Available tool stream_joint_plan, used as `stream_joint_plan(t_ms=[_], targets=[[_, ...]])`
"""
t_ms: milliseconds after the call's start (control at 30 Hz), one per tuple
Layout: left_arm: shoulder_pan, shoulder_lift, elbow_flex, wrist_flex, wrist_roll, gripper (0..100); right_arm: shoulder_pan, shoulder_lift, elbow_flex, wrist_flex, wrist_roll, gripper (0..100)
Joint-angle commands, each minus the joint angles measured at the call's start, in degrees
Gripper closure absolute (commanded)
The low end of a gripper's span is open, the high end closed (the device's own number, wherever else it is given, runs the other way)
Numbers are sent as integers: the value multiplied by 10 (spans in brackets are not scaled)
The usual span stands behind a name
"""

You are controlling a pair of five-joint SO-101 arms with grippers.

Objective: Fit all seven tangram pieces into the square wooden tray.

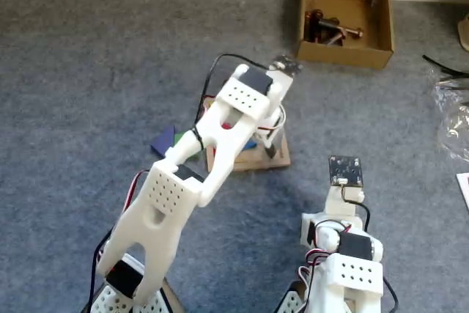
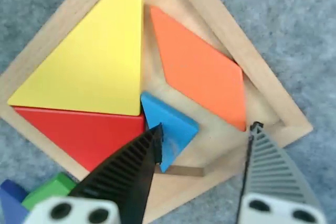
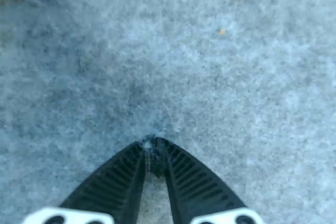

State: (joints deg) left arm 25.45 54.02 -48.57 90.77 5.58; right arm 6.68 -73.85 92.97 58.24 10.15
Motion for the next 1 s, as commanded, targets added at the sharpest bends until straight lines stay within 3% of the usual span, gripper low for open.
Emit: stream_joint_plan(t_ms=[0,967], targets=[[-11,-2,-9,5,2,747,19,0,18,9,-2,993],[-12,-23,-53,40,1,748,19,0,18,8,-2,993]])
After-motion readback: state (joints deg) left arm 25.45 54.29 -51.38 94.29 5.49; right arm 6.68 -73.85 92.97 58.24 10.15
